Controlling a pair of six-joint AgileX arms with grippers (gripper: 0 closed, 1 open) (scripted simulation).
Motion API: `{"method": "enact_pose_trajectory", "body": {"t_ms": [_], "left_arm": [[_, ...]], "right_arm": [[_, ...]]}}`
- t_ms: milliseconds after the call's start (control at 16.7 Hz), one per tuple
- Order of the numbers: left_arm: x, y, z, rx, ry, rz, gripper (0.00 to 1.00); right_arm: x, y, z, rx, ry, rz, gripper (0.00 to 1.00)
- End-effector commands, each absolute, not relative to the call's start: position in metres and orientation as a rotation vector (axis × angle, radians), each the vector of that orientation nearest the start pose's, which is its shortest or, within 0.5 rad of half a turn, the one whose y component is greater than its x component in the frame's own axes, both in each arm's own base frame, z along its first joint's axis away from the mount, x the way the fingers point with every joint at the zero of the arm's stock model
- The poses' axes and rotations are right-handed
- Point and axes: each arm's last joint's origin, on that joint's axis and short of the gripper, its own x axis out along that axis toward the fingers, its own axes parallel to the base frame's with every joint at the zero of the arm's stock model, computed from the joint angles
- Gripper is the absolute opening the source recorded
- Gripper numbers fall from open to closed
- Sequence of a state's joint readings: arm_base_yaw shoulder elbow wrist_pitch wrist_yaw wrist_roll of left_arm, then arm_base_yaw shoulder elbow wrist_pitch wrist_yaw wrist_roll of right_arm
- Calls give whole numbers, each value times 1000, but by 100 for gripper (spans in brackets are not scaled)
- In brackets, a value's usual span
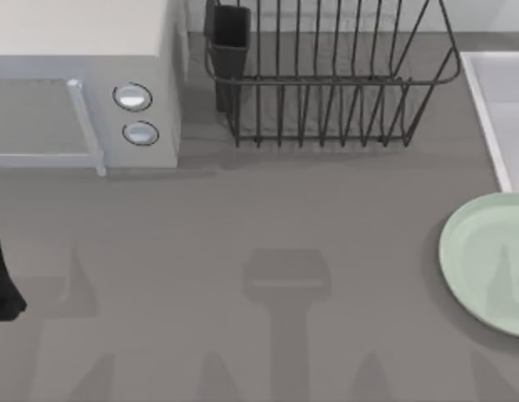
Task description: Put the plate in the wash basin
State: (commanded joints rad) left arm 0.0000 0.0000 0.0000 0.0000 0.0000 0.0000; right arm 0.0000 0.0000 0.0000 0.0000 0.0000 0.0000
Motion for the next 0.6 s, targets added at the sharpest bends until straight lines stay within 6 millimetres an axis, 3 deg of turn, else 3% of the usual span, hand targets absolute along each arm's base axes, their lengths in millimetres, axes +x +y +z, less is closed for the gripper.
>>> {"method": "enact_pose_trajectory", "body": {"t_ms": [240,600], "left_arm": [[106,-1,160,0,0,0,100],[106,-1,160,0,0,0,100]], "right_arm": [[106,0,166,8,26,8,100],[122,9,212,68,317,65,100]]}}
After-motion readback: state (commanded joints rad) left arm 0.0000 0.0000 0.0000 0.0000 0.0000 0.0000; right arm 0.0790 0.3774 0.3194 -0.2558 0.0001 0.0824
